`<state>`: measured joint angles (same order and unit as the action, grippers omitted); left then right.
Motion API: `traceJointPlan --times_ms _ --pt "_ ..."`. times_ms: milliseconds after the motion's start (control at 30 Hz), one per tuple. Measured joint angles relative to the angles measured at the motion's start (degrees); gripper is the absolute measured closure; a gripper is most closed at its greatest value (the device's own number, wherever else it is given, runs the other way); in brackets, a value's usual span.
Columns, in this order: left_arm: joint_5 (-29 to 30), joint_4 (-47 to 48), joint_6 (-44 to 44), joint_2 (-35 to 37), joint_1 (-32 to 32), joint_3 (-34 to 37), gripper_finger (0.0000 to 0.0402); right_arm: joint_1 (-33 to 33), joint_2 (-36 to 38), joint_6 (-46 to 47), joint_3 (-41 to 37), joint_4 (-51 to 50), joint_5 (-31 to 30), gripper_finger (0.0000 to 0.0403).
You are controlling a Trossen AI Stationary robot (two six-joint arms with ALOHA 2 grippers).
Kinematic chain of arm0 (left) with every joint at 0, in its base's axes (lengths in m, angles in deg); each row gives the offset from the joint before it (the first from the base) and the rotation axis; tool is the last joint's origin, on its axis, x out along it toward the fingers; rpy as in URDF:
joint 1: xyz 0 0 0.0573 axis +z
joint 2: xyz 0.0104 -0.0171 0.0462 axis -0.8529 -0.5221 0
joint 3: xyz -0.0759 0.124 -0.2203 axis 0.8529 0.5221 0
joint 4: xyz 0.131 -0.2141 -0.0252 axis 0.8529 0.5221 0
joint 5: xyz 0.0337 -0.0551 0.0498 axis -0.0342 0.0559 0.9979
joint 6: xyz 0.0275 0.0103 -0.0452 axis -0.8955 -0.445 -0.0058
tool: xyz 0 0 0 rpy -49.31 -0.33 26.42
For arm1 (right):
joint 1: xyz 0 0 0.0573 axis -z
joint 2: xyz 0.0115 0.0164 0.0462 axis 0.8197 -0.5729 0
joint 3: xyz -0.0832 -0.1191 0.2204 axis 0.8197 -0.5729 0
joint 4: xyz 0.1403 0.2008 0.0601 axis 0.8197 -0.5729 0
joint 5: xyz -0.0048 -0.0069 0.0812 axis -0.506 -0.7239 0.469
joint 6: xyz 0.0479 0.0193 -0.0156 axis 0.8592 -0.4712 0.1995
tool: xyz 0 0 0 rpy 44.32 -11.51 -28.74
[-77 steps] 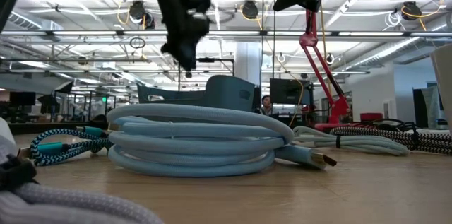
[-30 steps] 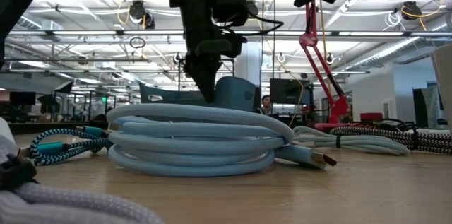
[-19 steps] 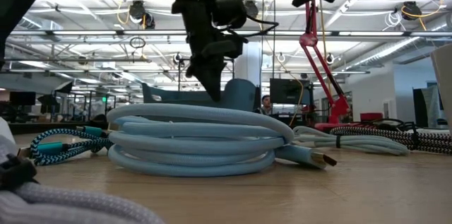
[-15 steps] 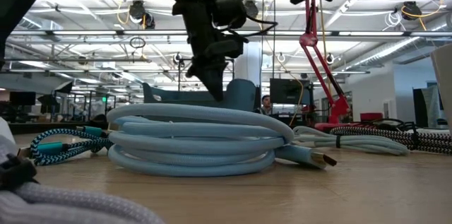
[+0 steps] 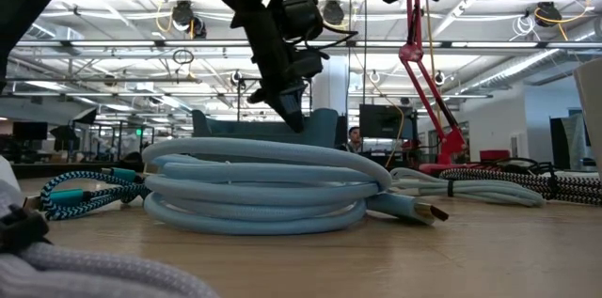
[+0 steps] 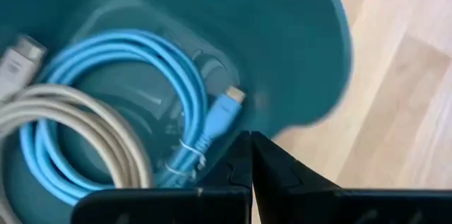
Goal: Sort cables into bins
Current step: Adjust the blue bin on the table
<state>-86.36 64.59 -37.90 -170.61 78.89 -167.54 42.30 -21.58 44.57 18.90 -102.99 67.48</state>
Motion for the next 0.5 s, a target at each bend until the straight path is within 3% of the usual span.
traceJointPlan --times_ms 300,500 --pt "-1.78 -0.38 0.52 0.0 1.86 0.0 0.0401 0.0 0.0 -0.16 0.0 -0.02 0.04 0.0293" --pt "-3.6 2.88 -0.55 2.26 -0.14 0.0 0.0402 0.0 0.0 -0.4 -0.03 -0.16 0.19 0.0293"
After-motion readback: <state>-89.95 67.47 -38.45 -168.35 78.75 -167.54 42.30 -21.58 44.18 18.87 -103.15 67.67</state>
